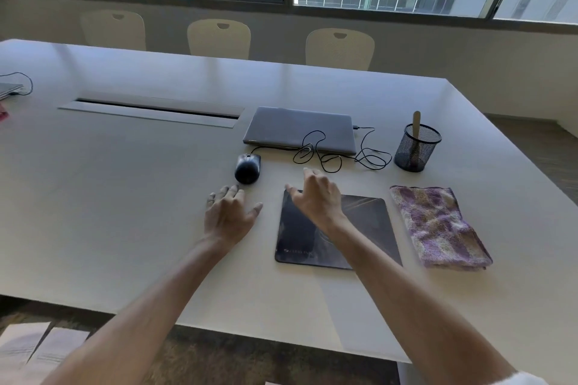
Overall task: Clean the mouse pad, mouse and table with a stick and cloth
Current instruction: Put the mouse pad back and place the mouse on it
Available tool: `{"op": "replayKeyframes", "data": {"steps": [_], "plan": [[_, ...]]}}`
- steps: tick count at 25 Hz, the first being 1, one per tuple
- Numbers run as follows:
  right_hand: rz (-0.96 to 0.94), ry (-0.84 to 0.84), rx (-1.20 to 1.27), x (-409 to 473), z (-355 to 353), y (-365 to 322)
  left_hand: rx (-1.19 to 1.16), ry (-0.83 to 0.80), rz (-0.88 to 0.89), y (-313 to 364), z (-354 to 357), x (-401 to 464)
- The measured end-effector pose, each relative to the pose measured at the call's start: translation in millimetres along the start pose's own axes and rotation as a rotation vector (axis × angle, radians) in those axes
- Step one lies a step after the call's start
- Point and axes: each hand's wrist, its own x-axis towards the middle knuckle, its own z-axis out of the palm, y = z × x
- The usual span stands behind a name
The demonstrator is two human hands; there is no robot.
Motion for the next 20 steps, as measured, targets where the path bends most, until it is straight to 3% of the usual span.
{"op": "replayKeyframes", "data": {"steps": [8, 20], "plan": [[0.11, -0.153, 0.095, 46.1, 39.2, -58.1, -0.014, -0.169, -0.049, 1.7, 3.8, -0.4], [0.147, -0.211, 0.071, 80.7, 72.6, -96.1, 0.027, -0.27, -0.011, -0.6, 4.8, 3.4]]}}
